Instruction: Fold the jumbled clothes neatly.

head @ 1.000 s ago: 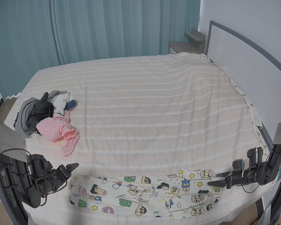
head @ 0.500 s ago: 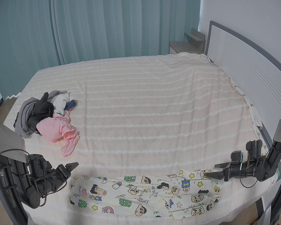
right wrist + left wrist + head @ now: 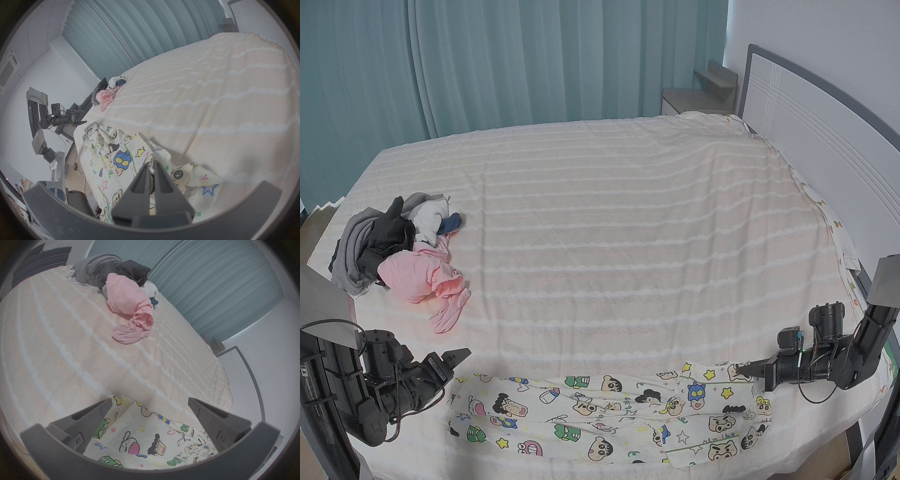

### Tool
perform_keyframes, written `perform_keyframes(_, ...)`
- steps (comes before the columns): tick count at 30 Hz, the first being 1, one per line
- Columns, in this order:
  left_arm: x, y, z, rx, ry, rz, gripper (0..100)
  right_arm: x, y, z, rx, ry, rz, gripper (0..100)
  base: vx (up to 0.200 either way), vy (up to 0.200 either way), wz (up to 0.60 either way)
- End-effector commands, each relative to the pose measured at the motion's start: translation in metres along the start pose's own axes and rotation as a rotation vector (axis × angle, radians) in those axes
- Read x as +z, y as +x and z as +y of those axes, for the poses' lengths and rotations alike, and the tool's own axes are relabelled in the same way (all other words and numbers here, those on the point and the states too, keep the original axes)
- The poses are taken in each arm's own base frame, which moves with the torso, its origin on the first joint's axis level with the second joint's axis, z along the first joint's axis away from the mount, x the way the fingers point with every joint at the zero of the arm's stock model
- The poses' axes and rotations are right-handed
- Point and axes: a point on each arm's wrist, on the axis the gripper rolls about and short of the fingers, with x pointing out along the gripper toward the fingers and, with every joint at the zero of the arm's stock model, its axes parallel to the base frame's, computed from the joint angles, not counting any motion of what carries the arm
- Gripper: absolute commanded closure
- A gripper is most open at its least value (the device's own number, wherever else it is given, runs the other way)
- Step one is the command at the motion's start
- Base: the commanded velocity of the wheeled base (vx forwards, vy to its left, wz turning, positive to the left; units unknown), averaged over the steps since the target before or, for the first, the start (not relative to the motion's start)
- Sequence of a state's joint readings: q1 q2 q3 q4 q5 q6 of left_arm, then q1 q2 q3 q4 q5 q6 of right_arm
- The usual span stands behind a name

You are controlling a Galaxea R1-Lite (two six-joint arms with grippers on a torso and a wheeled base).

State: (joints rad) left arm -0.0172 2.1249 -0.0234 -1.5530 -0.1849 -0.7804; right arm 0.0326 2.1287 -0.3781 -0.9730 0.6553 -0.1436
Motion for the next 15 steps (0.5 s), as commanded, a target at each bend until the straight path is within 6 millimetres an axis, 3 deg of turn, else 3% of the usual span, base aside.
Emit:
perform_keyframes(1, 0.001, 0.0, -0.001, -0.014, 0.003, -0.013, 0, 0.007, -0.003, -0.001, -0.024, -0.025, -0.034, 100, 0.0, 0.0, 0.0)
perform_keyframes(6, 0.001, 0.0, -0.001, -0.01, 0.002, -0.012, 0, 0.012, -0.003, -0.003, -0.053, -0.053, -0.073, 100, 0.0, 0.0, 0.0)
perform_keyframes(15, -0.001, -0.002, -0.001, -0.008, 0.005, -0.004, 0, -0.002, 0.022, -0.015, -0.076, -0.037, -0.017, 100, 0.0, 0.0, 0.0)
